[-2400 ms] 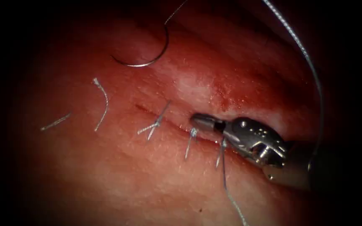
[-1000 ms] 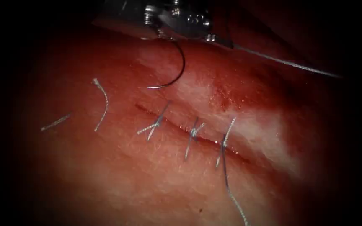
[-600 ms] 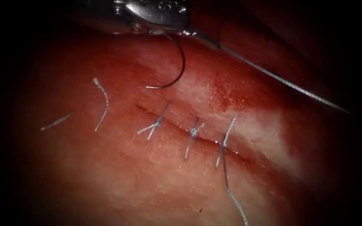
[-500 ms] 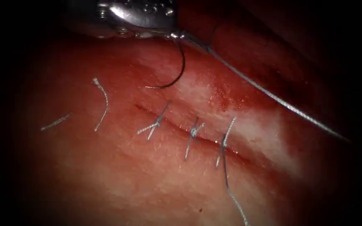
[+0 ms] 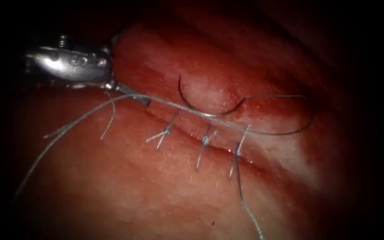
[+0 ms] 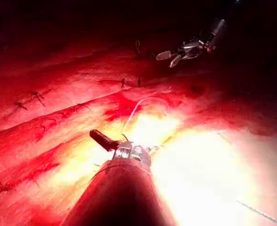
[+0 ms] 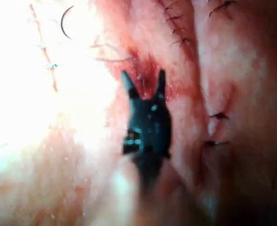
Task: Wound Closure
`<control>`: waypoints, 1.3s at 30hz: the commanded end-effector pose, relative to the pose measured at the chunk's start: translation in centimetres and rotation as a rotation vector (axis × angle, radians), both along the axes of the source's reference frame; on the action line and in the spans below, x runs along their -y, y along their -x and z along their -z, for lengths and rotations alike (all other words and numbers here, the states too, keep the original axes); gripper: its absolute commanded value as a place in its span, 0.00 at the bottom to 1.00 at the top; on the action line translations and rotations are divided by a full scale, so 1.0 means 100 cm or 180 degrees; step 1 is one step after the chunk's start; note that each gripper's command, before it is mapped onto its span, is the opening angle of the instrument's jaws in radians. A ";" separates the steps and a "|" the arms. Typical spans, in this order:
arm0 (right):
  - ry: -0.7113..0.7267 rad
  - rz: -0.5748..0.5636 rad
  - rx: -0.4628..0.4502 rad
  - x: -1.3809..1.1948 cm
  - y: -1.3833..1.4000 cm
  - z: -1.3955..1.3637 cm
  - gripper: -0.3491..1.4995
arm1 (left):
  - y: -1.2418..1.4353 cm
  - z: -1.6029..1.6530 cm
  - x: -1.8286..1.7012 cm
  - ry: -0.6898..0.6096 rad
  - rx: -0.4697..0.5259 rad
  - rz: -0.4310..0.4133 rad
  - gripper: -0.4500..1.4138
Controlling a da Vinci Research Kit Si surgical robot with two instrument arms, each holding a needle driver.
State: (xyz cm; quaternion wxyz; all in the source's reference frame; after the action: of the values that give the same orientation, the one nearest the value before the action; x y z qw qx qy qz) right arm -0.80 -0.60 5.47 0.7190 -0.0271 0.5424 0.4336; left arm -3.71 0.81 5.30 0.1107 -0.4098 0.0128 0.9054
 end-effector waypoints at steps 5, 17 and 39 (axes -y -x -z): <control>0.0010 0.0051 -0.0030 0.0005 -0.0030 0.0000 0.78 | -0.0024 -0.0004 0.0009 0.0012 -0.0014 -0.0029 0.97; 0.0009 0.0216 -0.0056 0.0017 -0.0061 0.0005 0.78 | -0.0111 -0.0019 0.0009 0.0055 -0.0217 0.0003 0.97; 0.0049 0.0414 -0.0177 0.0041 -0.0077 0.0014 0.67 | 0.0063 0.0028 0.0148 0.0289 0.0823 -0.0709 0.82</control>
State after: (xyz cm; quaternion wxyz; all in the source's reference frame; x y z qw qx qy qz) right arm -0.10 -0.97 5.26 0.7307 0.0132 0.5658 0.3820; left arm -4.37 -0.70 4.94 -0.0212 -0.5272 -0.0087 0.8495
